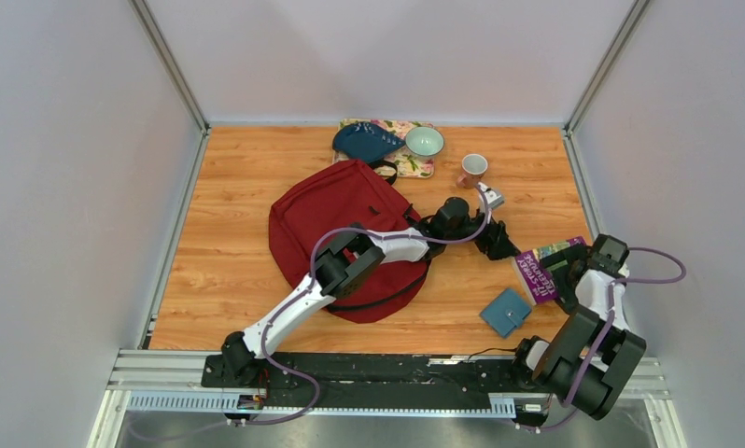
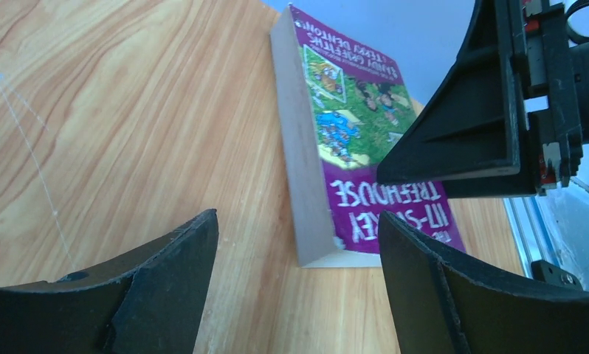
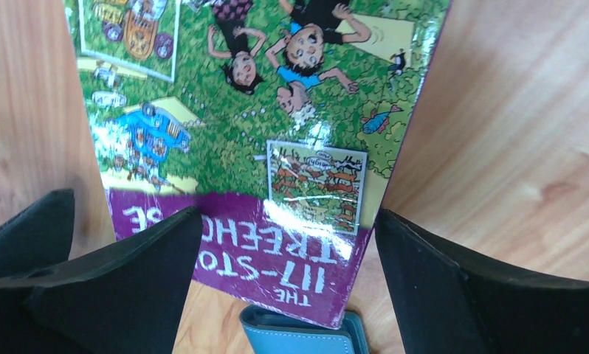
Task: Pack the student bag
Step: Pick up the book from the center of the board.
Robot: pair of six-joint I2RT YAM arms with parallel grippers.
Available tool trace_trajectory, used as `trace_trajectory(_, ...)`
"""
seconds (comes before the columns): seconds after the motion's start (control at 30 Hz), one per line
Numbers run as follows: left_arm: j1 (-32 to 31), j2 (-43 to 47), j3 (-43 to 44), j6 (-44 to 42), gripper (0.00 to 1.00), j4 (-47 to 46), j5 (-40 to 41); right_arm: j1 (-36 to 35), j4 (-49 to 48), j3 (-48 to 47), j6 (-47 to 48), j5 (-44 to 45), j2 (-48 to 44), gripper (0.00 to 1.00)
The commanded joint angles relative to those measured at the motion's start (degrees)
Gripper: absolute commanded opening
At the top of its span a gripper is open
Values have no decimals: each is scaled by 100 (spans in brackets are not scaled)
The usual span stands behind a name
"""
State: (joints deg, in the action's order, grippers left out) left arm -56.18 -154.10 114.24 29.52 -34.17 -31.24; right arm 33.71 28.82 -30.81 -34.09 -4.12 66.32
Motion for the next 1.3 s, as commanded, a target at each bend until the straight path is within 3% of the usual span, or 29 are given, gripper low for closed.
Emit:
trace_trajectory(0.0, -156, -164, 389, 28, 87, -301, 171, -23, -509, 92, 394, -976, 223, 94)
trace_trajectory(0.2, -253, -164, 345, 45, 87, -125, 4, -532, -518, -92, 605, -1170, 583, 91)
trace_trajectory(0.33, -305, -182, 345, 98, 81, -116, -22, -787, -474, -180, 614, -1064, 785, 91)
trace_trajectory(0.53, -323, -138, 336, 89, 56, -11, -83, -893, -438, -163, 596, -1187, 646, 90)
trace_trajectory(0.67, -323, -50, 284, 159, 27, 191, -145, -1226, -483, -162, 570, -1126, 530, 89)
trace_trajectory(0.83, -314, 494, -515, 142, 1, 139, -66, -1385, -605, -198, 596, -1249, 785, 88)
trace_trajectory(1.0, -306, 1196, -1332, -51, 0, 217, 188, -1438, -684, -154, 605, -1390, 812, 88)
trace_trajectory(1.27, -200, 2401, -2387, -368, 0, 1255, 1533, -1429, -412, -347, 464, -995, 241, 91)
